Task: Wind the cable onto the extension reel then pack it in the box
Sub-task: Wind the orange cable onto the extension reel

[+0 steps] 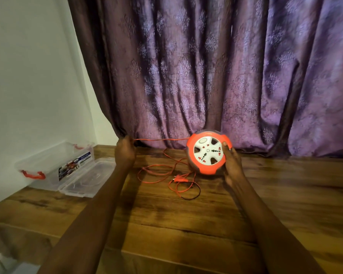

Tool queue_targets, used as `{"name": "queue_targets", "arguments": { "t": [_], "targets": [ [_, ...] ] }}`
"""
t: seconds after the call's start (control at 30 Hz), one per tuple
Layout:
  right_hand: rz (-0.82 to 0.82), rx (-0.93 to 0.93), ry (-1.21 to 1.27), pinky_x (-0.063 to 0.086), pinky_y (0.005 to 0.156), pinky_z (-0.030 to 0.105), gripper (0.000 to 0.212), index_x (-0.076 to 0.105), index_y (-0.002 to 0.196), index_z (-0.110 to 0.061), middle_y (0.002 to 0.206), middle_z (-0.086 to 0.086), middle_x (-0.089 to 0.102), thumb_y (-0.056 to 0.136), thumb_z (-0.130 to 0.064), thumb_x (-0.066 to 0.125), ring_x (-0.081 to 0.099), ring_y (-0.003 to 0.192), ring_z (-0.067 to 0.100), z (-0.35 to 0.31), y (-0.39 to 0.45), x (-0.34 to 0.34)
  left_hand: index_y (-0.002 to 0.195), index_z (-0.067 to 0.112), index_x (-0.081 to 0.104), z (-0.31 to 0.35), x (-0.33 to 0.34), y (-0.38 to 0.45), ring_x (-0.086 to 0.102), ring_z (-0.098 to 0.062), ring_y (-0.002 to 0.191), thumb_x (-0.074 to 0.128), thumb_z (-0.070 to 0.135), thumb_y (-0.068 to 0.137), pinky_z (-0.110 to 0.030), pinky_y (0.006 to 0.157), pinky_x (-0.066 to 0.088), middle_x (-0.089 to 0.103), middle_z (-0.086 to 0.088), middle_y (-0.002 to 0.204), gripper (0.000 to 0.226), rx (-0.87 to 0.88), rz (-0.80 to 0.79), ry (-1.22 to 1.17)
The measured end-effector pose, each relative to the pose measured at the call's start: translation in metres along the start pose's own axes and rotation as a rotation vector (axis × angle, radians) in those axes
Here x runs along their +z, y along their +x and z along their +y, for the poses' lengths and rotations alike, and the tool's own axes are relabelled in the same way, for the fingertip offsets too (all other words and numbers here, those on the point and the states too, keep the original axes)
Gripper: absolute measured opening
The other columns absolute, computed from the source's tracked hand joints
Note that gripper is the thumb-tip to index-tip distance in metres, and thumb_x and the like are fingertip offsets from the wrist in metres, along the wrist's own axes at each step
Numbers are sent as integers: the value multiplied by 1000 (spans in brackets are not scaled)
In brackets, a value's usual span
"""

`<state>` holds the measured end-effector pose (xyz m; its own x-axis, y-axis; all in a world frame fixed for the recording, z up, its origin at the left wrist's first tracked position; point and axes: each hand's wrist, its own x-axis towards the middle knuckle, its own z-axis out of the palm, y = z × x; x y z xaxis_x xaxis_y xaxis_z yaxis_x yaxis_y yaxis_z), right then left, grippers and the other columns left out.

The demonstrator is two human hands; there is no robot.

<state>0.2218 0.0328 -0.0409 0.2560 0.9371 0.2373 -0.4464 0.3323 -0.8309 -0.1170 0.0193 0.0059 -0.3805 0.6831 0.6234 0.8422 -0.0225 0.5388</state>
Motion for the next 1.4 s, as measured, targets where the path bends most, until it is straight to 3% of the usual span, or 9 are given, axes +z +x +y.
{"name": "queue_targets", "arguments": {
  "t": [0.1,0.2,0.37,0.5,0.7,0.93,1.07,1.2,1.4],
  "targets": [
    [-24,-8,-49,59,82,41,23,72,107,-19,109,8,76,91,-36,70,68,99,26,2,-3,2,102,-4,71,4,4,19,65,-42,101,57,-2,81,-44,86,49,70,-29,104,26,-86,-127,-82],
    [-18,-6,-62,55,89,54,18,74,100,-23,112,11,75,90,-38,71,68,96,25,7,-5,3,115,0,70,7,9,11,65,-38,108,59,-1,84,-45,94,50,70,-25,113,33,-67,-305,-129],
    [19,-16,-28,51,97,62,24,72,106,-22,117,13,73,90,-40,71,67,101,27,7,-3,5,104,1,72,20,17,-27,66,-32,93,53,-2,87,-43,85,54,69,-19,106,25,83,-114,-241],
    [35,-25,-27,49,100,61,24,70,109,-20,118,12,73,93,-37,68,67,106,29,7,1,5,102,8,67,66,30,-58,61,-13,50,52,7,98,-22,46,47,71,-9,77,15,-168,-720,-762],
    [28,14,-4,48,101,61,36,69,119,-16,119,9,73,93,-40,67,64,117,35,6,4,0,110,16,69,103,63,-74,66,-23,86,59,28,98,-35,80,56,69,-13,101,20,-225,-850,-1078],
    [-5,33,-77,54,97,54,36,66,119,-11,119,15,72,96,-38,64,70,103,25,-1,15,-7,119,10,68,108,88,-68,65,-31,93,60,26,97,-54,93,54,70,-19,107,29,-292,-866,-1174],
    [-74,-206,-440,55,88,25,30,56,127,-18,134,18,60,98,-21,63,66,99,3,4,18,-11,102,11,62,101,99,-74,62,-26,79,61,17,97,-46,76,61,62,-7,83,7,-314,-749,-1142],
    [-218,-881,-1313,41,96,38,48,53,139,-33,134,4,51,92,-28,56,51,116,25,10,10,-20,111,-1,58,96,104,-72,66,-20,58,60,11,97,-34,53,62,59,-15,85,18,-289,-617,-1061],
    [-340,-840,-1730,40,91,41,62,50,136,-50,139,-1,50,81,-22,60,44,128,25,13,-2,2,100,9,54,89,105,-73,61,-21,62,60,10,97,-34,52,60,55,-16,82,7,-209,-573,-1072]
  ]
}}
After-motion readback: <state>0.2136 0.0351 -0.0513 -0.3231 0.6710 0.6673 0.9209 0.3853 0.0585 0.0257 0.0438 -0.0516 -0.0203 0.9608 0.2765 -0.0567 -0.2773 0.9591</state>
